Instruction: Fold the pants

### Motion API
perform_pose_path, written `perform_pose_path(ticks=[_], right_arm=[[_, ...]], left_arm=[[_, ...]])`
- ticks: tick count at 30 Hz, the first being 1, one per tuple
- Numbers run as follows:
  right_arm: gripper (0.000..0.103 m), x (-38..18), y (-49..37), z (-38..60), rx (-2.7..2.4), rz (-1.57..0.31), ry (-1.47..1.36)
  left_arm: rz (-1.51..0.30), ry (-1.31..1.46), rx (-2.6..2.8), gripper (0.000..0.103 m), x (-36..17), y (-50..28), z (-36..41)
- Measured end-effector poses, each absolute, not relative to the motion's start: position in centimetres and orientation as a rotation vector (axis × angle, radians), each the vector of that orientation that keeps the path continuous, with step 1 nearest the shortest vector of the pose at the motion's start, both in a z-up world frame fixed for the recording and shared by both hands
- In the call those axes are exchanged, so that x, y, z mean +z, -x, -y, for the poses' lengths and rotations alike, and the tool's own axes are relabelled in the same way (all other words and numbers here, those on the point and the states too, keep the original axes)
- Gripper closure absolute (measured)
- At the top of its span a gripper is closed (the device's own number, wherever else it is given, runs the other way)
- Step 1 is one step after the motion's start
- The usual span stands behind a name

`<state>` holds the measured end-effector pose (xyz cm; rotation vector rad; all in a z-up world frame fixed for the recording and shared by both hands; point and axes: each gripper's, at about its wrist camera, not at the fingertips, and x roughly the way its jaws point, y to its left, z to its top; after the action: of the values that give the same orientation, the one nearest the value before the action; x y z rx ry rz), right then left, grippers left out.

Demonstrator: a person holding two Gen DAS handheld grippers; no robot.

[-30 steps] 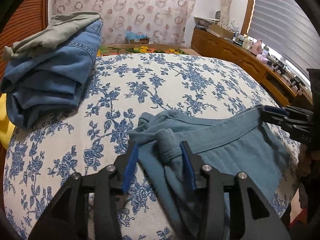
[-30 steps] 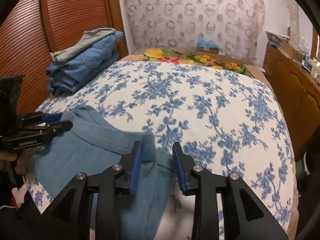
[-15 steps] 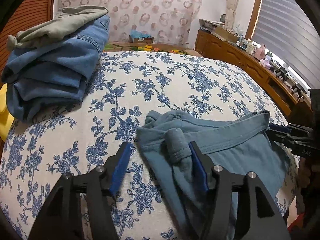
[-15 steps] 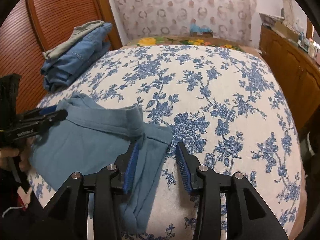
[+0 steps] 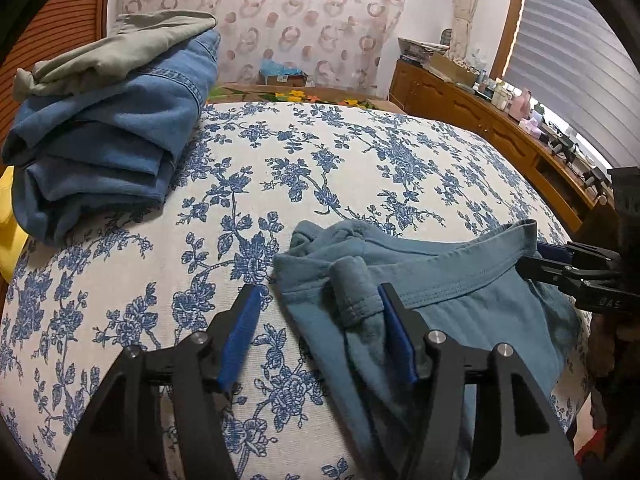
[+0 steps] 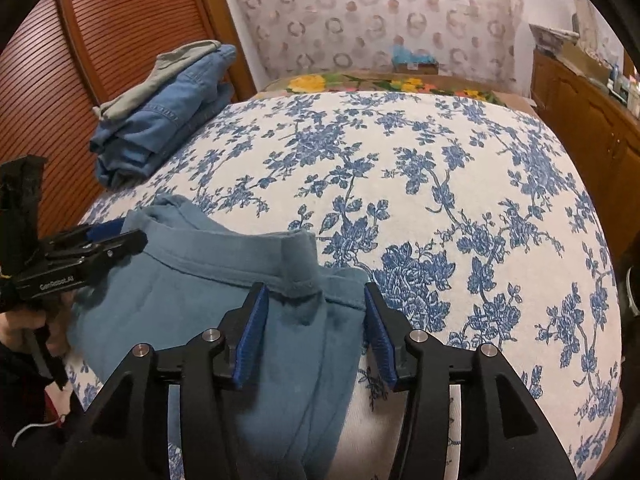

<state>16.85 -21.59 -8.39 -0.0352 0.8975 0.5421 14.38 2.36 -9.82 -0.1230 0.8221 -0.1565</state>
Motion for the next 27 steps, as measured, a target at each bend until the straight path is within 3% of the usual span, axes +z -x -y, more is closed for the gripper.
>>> perform_pose_path(ticks=[14,23,27], right_arm=[[0.053,-8.61,-16.39,21.05,0.517,-0.879,0.082],[0.056,-8.63,-16.42,21.06,0.522,-0.879,0.074],[0.058,-8.64,-16.38,21.1,0.522,-0.878,0.077]], left_arm=[[-0.84,0.178,-0.177,0.043,-9.74,-14.73,-2.47],[-0.838,0.232,-0.221,0.055,-9.57,-14.72,-1.95],[-0.831,0.247,-0.219,0.067,-9.5,-14.68,-2.11]])
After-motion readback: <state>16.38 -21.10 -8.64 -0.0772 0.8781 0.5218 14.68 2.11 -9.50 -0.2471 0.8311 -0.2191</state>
